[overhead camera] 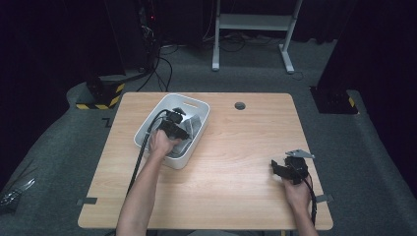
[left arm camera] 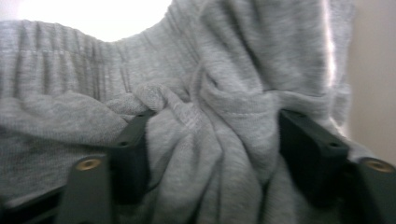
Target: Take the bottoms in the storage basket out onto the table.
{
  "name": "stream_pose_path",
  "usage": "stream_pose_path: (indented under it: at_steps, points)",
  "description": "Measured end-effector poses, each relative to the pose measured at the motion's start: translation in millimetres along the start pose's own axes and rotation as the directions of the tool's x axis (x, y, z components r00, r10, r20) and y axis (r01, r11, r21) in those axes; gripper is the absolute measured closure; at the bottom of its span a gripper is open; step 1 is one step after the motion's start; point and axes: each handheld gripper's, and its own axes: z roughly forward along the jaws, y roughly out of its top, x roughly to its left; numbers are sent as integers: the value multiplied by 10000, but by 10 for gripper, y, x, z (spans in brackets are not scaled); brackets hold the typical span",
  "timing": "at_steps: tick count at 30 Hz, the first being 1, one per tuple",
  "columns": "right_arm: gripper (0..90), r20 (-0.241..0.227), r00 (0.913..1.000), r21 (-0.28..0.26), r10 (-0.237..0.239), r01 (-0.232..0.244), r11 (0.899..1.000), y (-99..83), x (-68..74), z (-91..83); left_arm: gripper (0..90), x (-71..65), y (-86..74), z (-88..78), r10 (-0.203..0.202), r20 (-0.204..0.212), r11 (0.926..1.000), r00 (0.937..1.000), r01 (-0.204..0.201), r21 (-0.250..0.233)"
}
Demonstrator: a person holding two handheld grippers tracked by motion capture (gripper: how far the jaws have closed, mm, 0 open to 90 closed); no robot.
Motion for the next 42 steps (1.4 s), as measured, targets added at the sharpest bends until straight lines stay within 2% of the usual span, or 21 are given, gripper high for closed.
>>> stream_pose_path:
  at_steps: [5, 7, 8, 9, 12, 17, 19, 23, 24, 28, 32, 37, 38, 41, 42]
  points:
    - [316, 1, 10000, 1, -2, 2, 10000, 0, 0, 0, 501, 10, 5, -10, -209, 524, 9997, 9984, 202, 137]
    - [316, -3, 10000, -3, -8, 8, 10000, 0, -1, 0, 579, 14, 7, -16, -188, 587, 9997, 9981, 177, 190]
    - [316, -3, 10000, -3, -8, 8, 10000, 0, -1, 0, 579, 14, 11, -19, -153, 620, 9996, 9980, 139, 236]
    - [316, 1, 10000, 1, -2, 2, 10000, 0, 0, 0, 626, 7, 22, -28, -109, 582, 9994, 9982, 89, 338]
    - [316, 1, 10000, 0, 1, -1, 10000, 0, 0, 0, 668, -14, 35, -40, 7, 424, 9991, 9991, -25, 414]
    - [316, -2, 10000, -5, -3, 3, 10000, 0, -1, 0, 713, -12, 45, -105, -26, 76, 9994, 10000, 24, 335]
    - [316, -2, 10000, -3, -4, 4, 10000, 0, 0, 0, 718, -9, 43, -121, -40, 98, 9996, 9999, 38, 263]
    - [316, 1, 10000, 0, 1, -1, 10000, 0, 0, 0, 725, 22, 26, -236, -74, 235, 9996, 9997, 80, -255]
    - [316, 1, 10000, 0, 1, -1, 10000, 0, 0, 0, 726, 22, 26, -236, -74, 235, 9996, 9997, 80, -255]
    - [316, 3, 10000, -1, 0, 0, 10000, 1, 0, 0, 728, 74, -29, -308, -364, 510, 9958, 9980, 405, -818]
    - [316, -2, 10000, -3, -2, 2, 10000, 1, 0, 0, 730, 91, -54, -380, -380, 589, 9918, 9975, 448, -1196]
    - [316, 2, 10000, 0, 0, 0, 10000, 0, 0, 0, 732, 144, -100, -573, -510, 894, 9778, 9947, 680, -1981]
    - [316, 2, 10000, 0, 0, 0, 10000, 0, 0, 0, 732, 144, -100, -573, -510, 894, 9778, 9947, 680, -1981]
    - [316, 3, 10000, 0, 1, -1, 10000, 0, 0, 0, 733, 158, -124, -675, -573, 1060, 9681, 9927, 812, -2372]
    - [316, 3, 10000, -2, 1, -1, 10000, 0, 0, 0, 733, 158, -124, -675, -573, 1060, 9681, 9927, 812, -2372]
